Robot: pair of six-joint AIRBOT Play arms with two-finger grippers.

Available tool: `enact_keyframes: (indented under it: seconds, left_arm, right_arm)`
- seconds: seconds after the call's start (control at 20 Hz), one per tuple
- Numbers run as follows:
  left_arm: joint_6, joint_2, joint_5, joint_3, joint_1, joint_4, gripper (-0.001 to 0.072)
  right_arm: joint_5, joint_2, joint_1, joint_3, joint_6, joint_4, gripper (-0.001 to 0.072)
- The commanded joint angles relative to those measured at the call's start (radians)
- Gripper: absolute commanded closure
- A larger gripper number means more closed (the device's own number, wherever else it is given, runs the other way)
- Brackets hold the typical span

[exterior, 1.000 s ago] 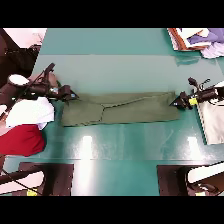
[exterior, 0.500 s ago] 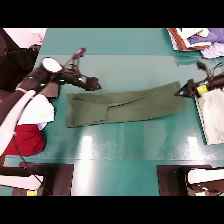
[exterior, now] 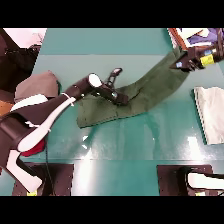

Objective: Fold the shirts.

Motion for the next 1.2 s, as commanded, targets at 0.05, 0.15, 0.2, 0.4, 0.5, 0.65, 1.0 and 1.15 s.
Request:
enact_keyframes:
  seconds: [0.05,0.15,0.2,0.4,0.5,0.65,1.0,1.15]
  left_arm:
    - [-0.005,-0.081,0.041,0.086,-0.079,-0.019,0.0680]
    - [-0.007,-0.094,0.043,0.085,-0.085,-0.020,0.0680]
    - [-0.013,-0.097,0.036,0.085,-0.085,-0.018,0.0680]
    - [-0.013,-0.091,-0.025,0.092,-0.058,-0.013,0.0681]
    - [-0.013,-0.082,-0.098,0.104,-0.024,-0.006,0.0681]
    - [-0.013,-0.015,-0.138,0.104,0.045,0.042,0.0681]
    - [-0.009,0.278,-0.214,0.105,0.316,0.213,0.0680]
    - [0.000,0.401,-0.230,0.104,0.461,0.266,0.0679]
  right_arm:
    - [-0.045,0.008,0.124,0.071,0.021,0.065,0.0695]
    - [-0.051,0.008,0.154,0.071,0.019,0.063,0.0695]
    - [-0.059,0.008,0.163,0.071,0.016,0.064,0.0695]
    - [-0.068,0.008,0.188,0.071,-0.030,0.063,0.0695]
    - [-0.071,0.008,0.189,0.071,-0.033,0.063,0.0695]
    - [-0.072,0.008,0.189,0.071,-0.045,0.063,0.0695]
    - [-0.081,-0.050,0.271,0.071,-0.052,0.066,0.0695]
    - [-0.161,-0.121,0.421,0.071,-0.071,0.066,0.0694]
